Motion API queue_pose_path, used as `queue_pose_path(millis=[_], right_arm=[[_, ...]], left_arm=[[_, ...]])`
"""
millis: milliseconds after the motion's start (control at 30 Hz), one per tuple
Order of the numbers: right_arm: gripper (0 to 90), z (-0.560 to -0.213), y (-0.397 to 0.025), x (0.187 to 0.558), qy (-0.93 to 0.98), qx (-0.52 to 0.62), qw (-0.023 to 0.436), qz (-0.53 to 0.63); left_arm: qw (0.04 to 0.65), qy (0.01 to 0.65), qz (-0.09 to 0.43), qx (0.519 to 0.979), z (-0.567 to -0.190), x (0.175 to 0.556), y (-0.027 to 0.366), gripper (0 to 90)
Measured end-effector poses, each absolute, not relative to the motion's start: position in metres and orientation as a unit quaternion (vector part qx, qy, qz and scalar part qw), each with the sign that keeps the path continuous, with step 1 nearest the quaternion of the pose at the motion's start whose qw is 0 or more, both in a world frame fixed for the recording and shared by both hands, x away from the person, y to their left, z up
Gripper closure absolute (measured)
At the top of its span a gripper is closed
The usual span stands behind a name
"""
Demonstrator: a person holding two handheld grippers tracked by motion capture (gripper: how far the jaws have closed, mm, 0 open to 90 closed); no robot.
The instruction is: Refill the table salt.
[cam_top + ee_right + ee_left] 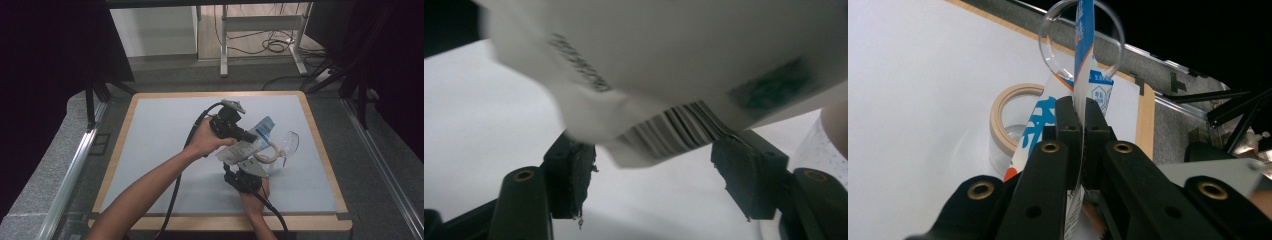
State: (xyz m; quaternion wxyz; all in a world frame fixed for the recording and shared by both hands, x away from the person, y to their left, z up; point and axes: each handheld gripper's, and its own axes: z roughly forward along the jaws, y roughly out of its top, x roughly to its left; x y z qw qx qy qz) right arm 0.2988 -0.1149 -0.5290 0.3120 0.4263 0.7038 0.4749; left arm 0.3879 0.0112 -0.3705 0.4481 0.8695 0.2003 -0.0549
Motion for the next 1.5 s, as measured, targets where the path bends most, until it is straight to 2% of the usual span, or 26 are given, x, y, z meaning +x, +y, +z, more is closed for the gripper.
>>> queue_pose_path(millis=[167,300,633,1500], right_arm=[[34.8,-0.527,-0.115,0.300,0.701,0.419,0.327,0.475],[40.9,-0.524,-0.110,0.295,0.701,0.398,0.338,0.485],[43.1,-0.526,-0.109,0.294,0.690,0.419,0.302,0.507],[43.3,-0.524,-0.108,0.299,0.650,0.469,0.263,0.536]], left_arm=[[0.457,0.199,-0.053,0.865,-0.366,0.381,0.017,90.0],[0.458,0.203,-0.058,0.863,-0.367,0.383,0.016,90.0],[0.435,0.213,-0.064,0.873,-0.374,0.399,0.001,90.0],[0.382,0.207,-0.053,0.899,-0.378,0.410,-0.027,90.0]])
